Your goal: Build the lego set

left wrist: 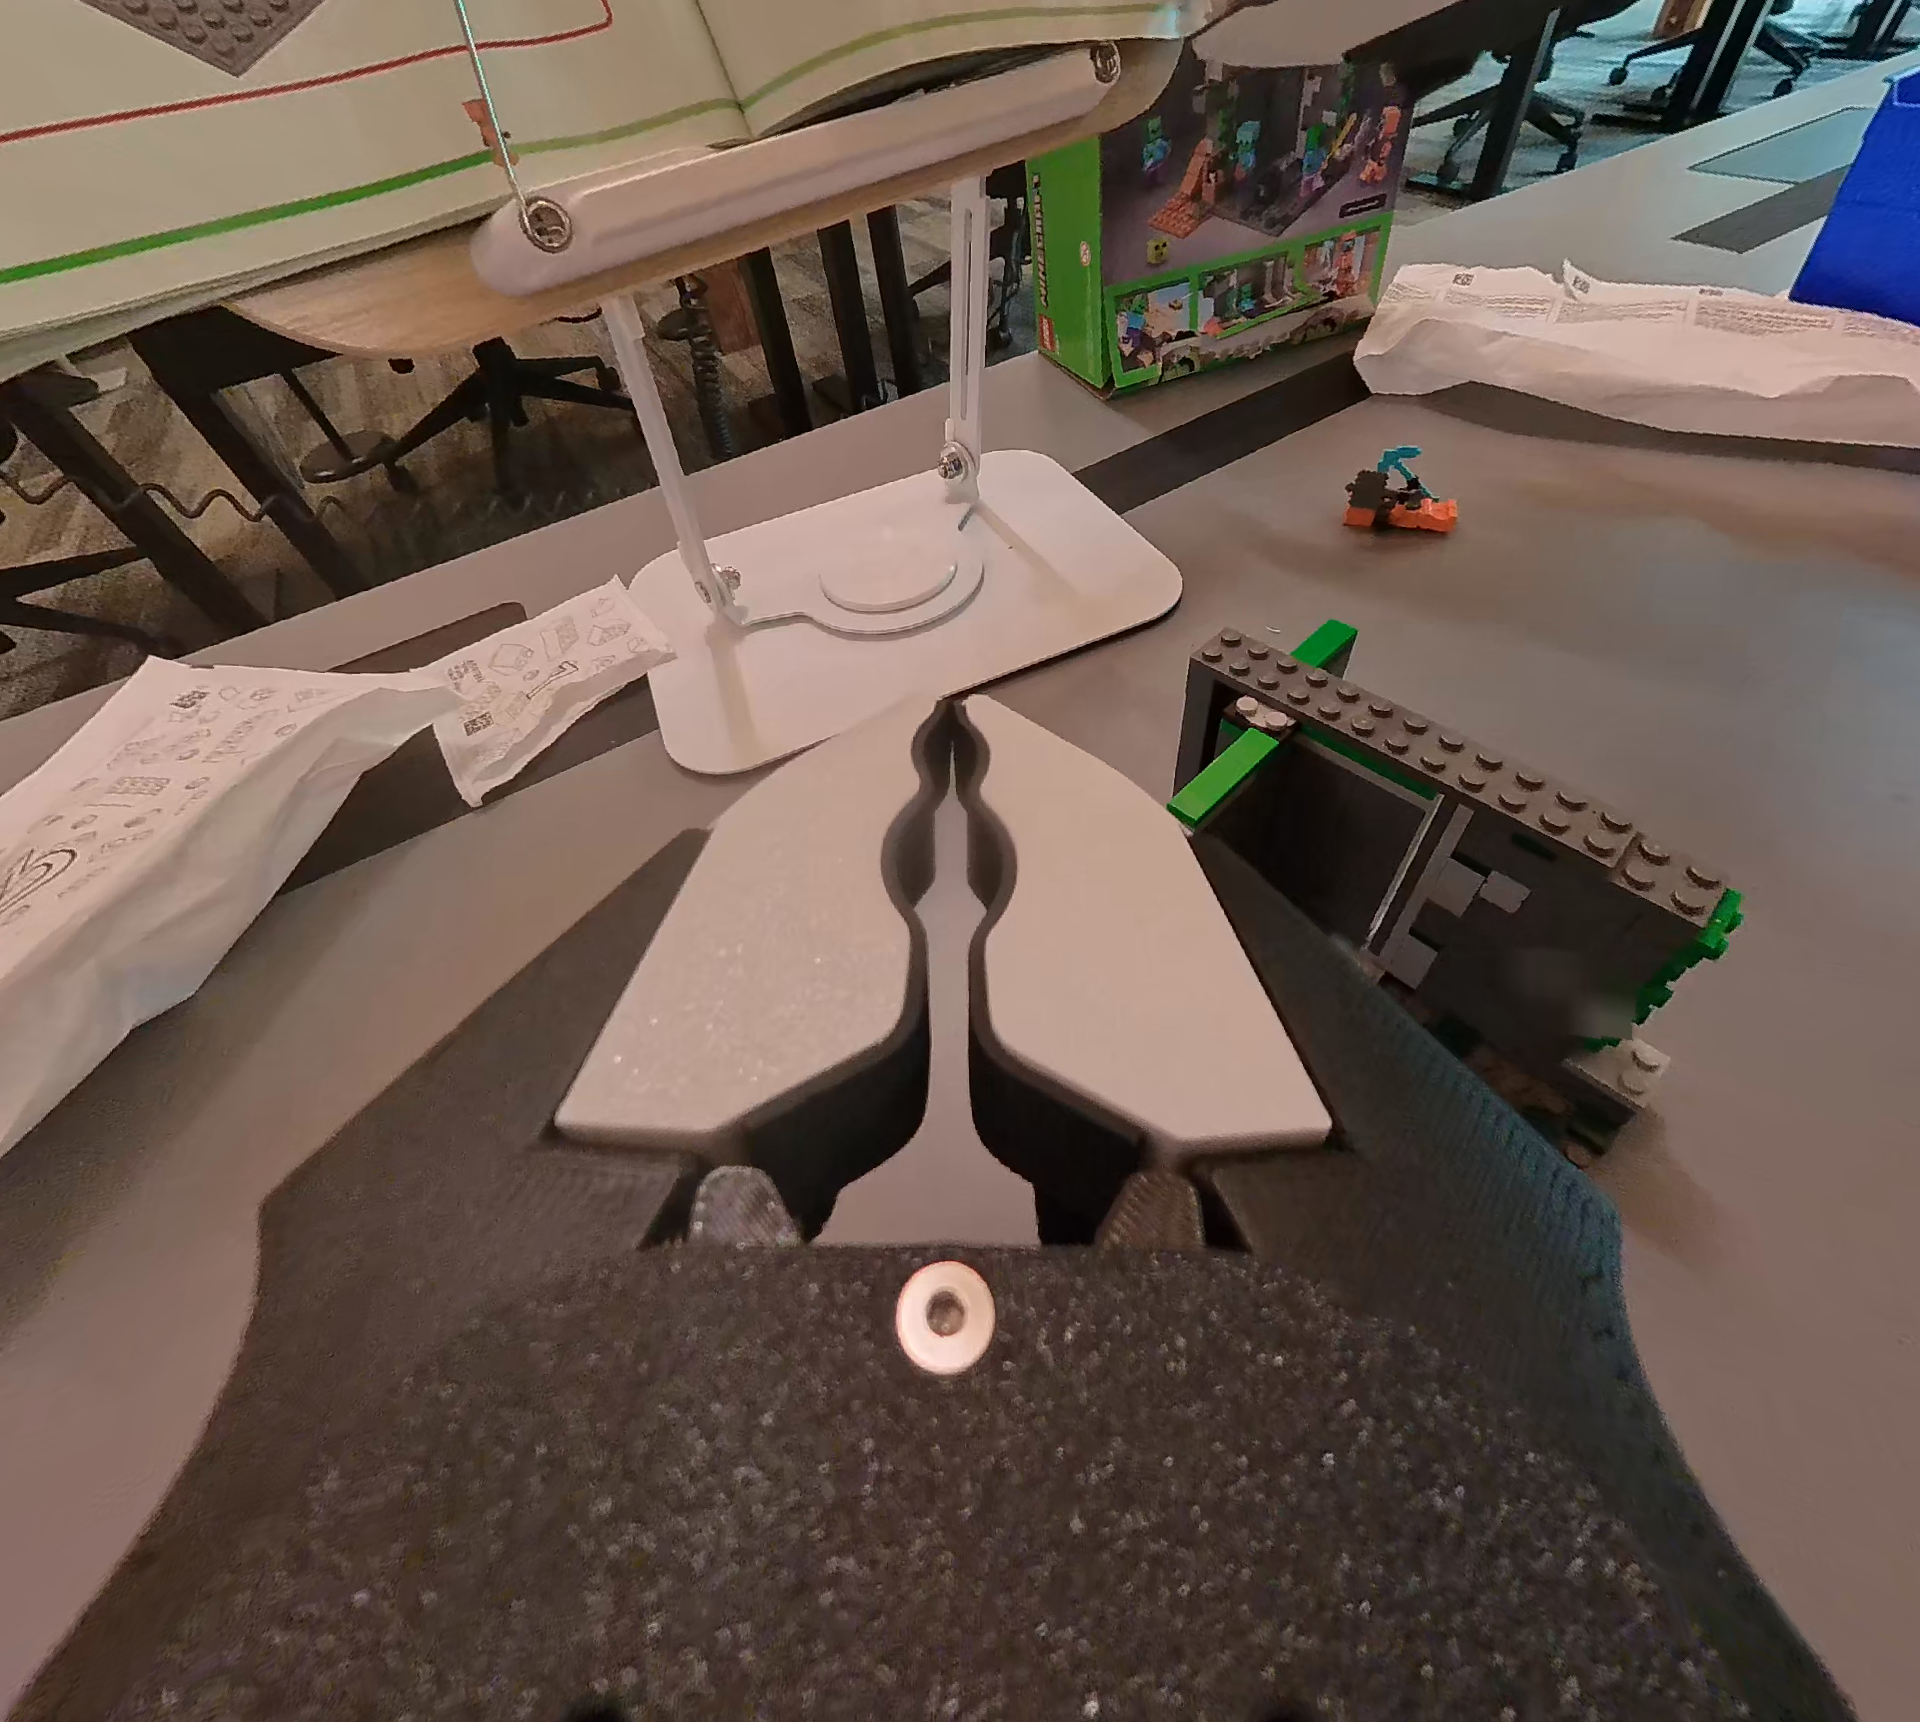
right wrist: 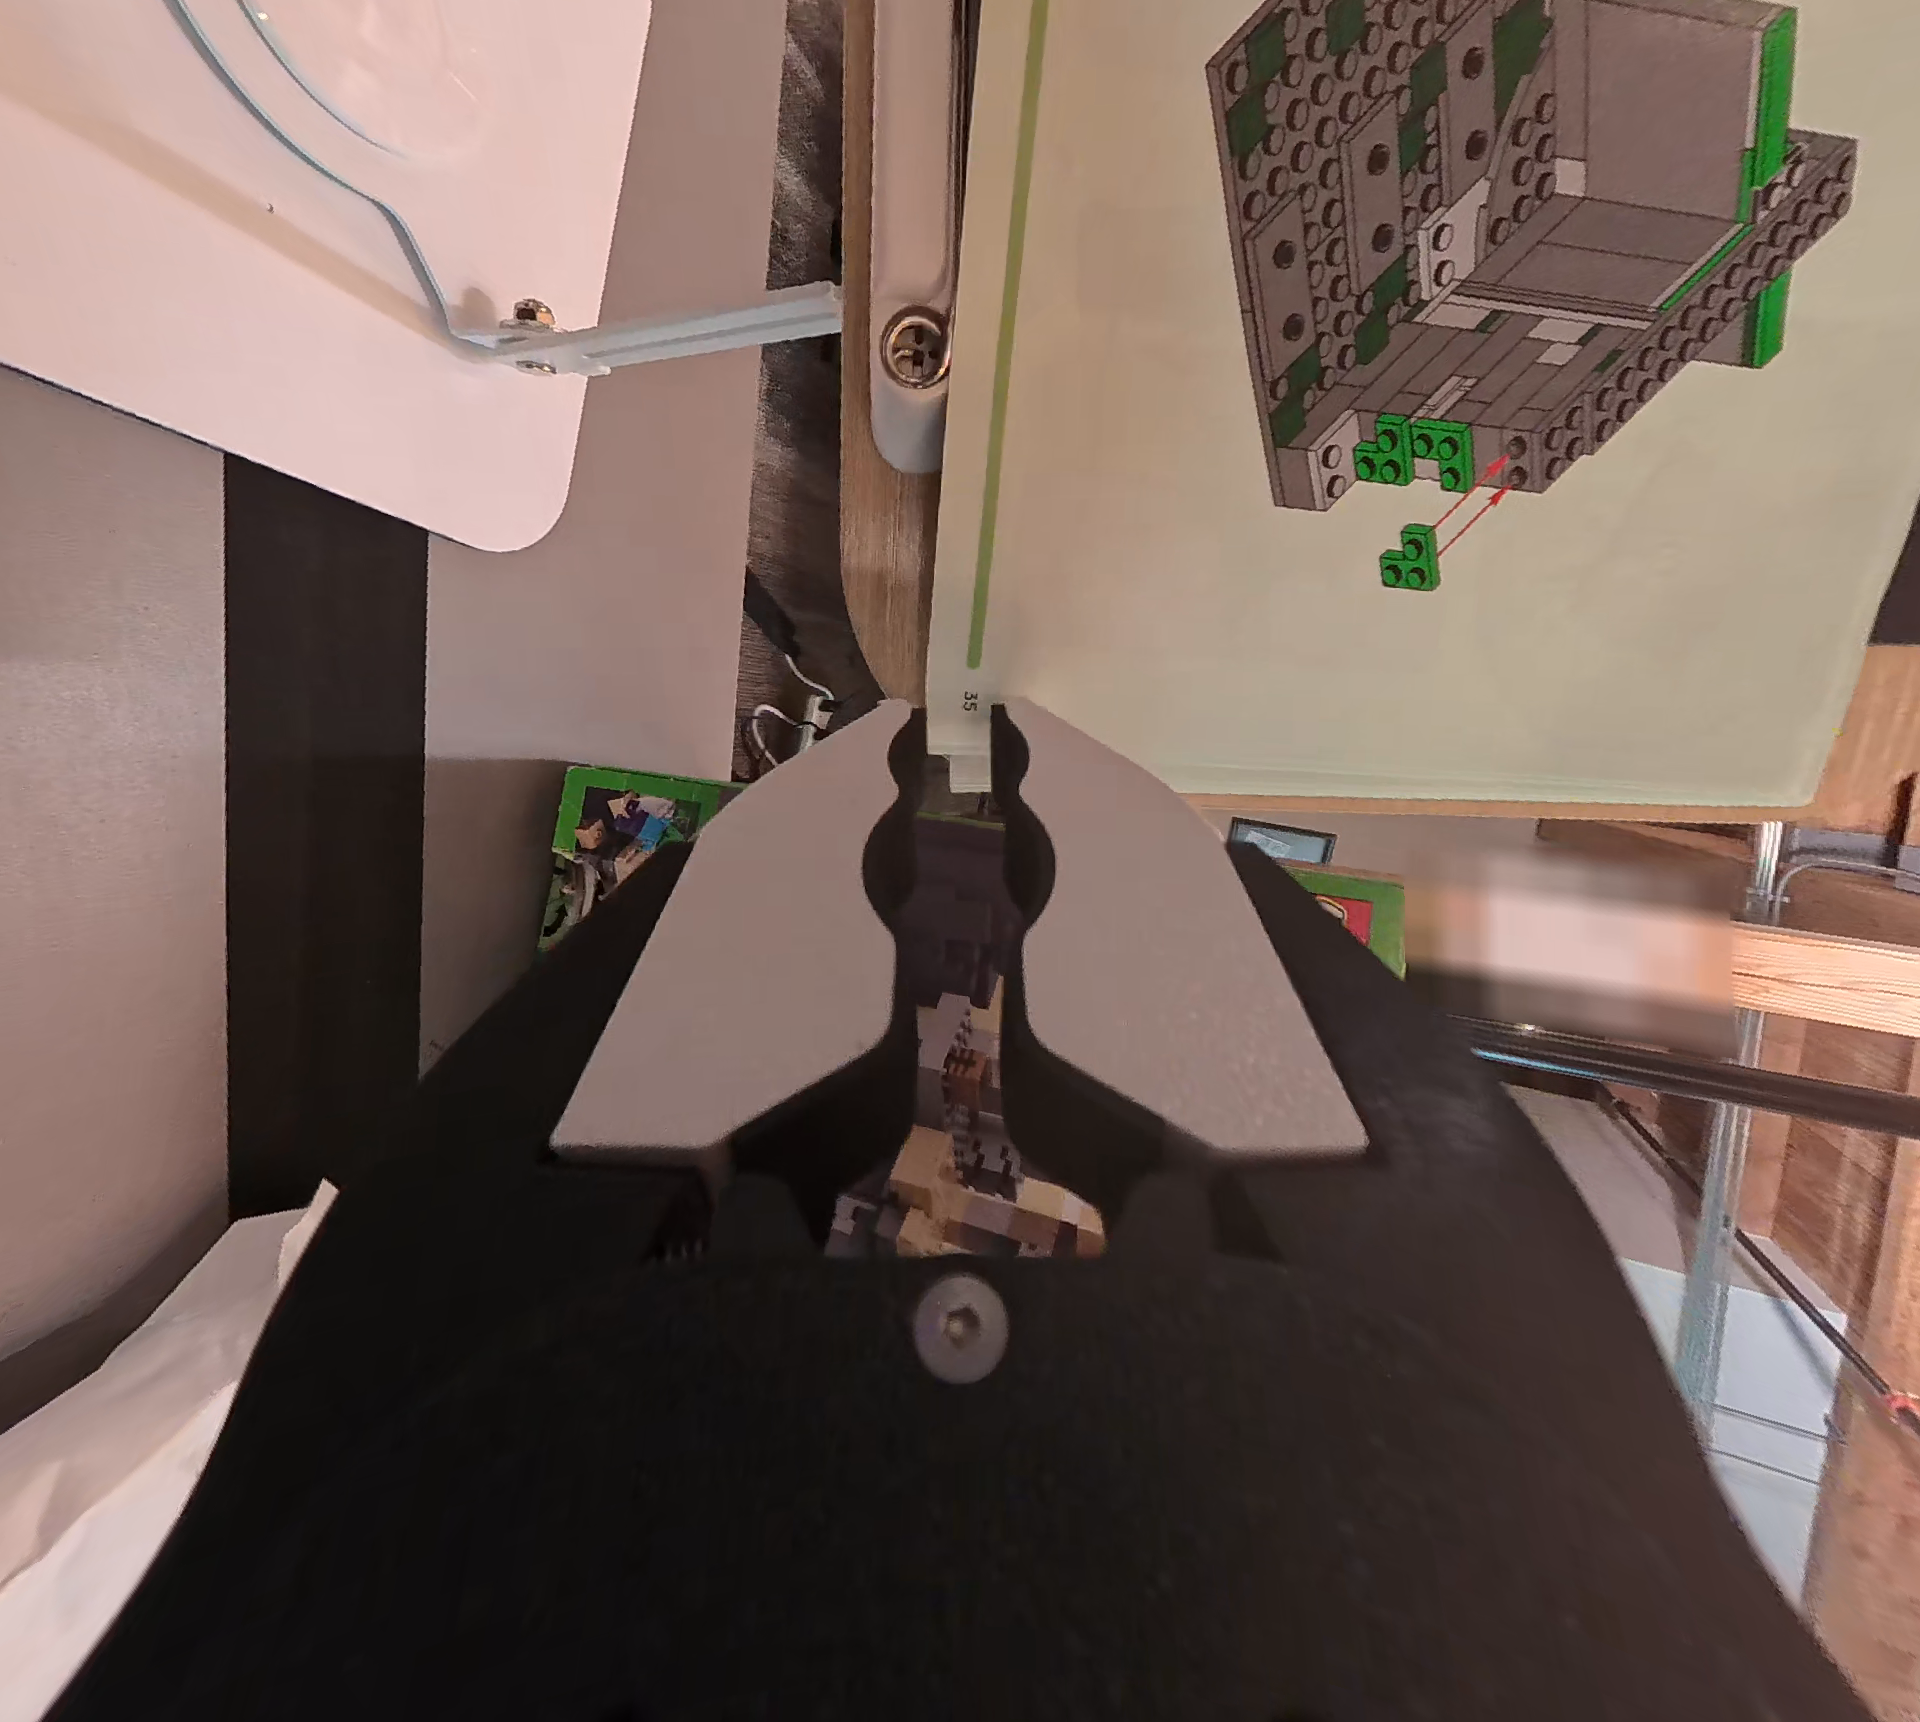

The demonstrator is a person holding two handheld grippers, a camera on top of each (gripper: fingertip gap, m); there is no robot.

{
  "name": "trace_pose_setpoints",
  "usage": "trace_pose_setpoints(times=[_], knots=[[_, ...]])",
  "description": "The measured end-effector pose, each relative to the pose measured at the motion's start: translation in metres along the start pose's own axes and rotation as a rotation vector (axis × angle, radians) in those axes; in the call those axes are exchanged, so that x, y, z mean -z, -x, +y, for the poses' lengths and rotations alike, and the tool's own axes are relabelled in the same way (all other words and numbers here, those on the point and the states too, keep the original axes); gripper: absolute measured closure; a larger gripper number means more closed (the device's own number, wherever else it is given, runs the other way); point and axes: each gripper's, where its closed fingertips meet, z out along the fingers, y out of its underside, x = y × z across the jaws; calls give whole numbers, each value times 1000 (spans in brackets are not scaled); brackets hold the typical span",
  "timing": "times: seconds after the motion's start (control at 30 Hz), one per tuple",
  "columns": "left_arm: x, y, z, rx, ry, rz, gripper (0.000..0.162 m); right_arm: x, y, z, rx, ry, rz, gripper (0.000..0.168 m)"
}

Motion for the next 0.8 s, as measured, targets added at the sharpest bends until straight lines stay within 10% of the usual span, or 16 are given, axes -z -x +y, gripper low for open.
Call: trace_pose_setpoints(times=[0.8], knots=[[0, -1, 3, 3, 15, 18, 162, 15, 12, -30, -246, -66, -195, 168]])
